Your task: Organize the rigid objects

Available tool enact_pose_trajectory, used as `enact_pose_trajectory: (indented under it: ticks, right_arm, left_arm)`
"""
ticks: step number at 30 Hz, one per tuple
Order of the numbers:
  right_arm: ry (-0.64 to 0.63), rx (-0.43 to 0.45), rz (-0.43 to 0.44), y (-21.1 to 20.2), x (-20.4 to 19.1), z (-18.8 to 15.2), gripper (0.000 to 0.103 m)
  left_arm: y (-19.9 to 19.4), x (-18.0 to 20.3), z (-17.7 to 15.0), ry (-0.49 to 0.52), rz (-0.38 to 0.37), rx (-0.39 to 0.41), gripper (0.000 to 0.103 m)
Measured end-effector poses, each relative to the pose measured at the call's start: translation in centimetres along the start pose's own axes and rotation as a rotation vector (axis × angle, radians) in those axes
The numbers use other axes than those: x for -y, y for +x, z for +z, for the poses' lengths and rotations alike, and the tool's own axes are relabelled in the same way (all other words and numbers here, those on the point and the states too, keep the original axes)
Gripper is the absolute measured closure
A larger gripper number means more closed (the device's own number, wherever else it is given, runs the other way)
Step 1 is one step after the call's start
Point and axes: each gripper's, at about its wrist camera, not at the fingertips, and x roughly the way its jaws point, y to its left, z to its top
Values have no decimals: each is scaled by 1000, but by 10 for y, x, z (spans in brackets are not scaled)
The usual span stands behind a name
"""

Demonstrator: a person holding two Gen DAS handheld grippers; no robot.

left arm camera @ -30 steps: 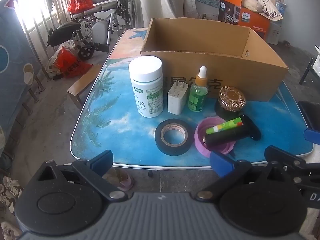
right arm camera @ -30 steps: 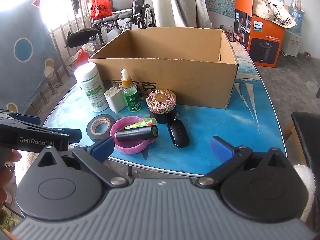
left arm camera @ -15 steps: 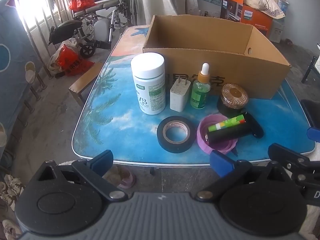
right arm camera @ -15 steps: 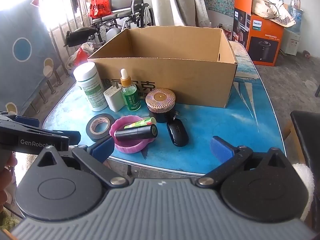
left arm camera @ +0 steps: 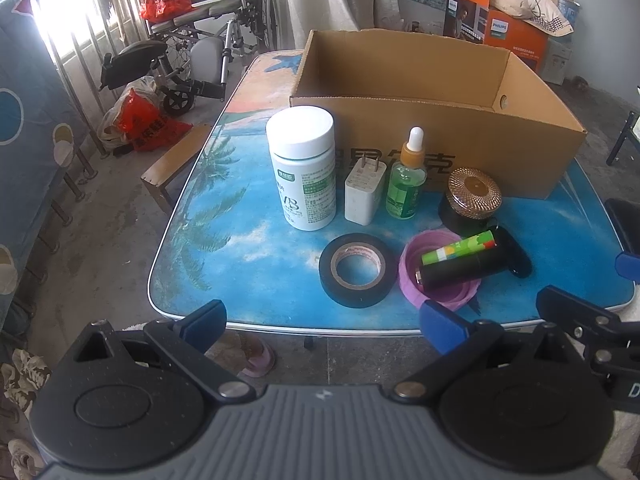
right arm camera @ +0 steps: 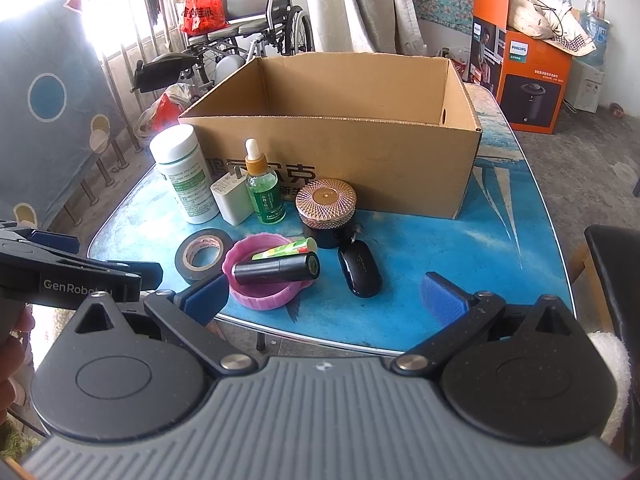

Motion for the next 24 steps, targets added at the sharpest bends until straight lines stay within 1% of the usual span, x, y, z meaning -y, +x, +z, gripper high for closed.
enact_pose_trajectory:
  ticks: [24]
  right_arm:
    - [-9,6,4,-1,-3,2,1]
  left_arm:
    - [0,-1,1,-1,0,0,0]
